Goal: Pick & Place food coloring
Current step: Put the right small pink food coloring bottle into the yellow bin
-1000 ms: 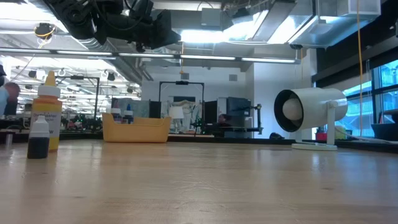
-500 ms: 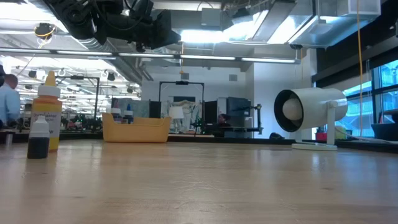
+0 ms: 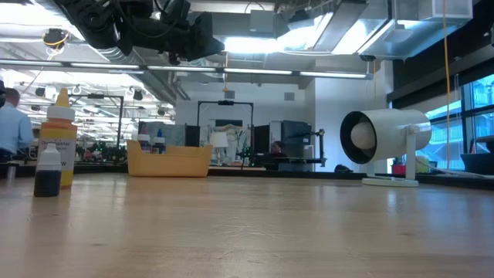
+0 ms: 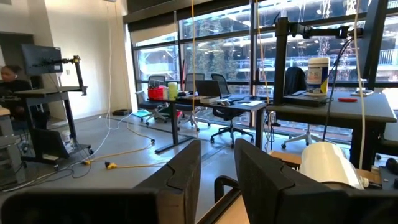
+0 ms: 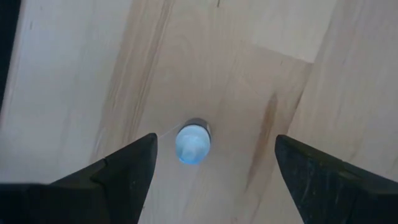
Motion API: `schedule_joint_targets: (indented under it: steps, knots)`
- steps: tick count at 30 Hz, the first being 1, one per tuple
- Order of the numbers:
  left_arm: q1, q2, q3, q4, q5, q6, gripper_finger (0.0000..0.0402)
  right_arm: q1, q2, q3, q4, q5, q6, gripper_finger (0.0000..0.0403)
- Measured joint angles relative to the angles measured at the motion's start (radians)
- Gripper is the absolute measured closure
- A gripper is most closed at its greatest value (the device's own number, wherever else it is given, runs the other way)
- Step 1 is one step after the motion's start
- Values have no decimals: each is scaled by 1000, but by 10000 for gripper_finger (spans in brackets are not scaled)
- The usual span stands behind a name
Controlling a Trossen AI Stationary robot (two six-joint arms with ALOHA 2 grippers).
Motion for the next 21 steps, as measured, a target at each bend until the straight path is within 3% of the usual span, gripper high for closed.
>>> schedule_joint_targets:
  steps: [7,21]
  knots:
    - [0,0,0,0,0,0,304,0,0,-10,18,-34,-27,94]
    - [0,0,0,0,0,1,304,0,0,-10,28,-37,-78,214]
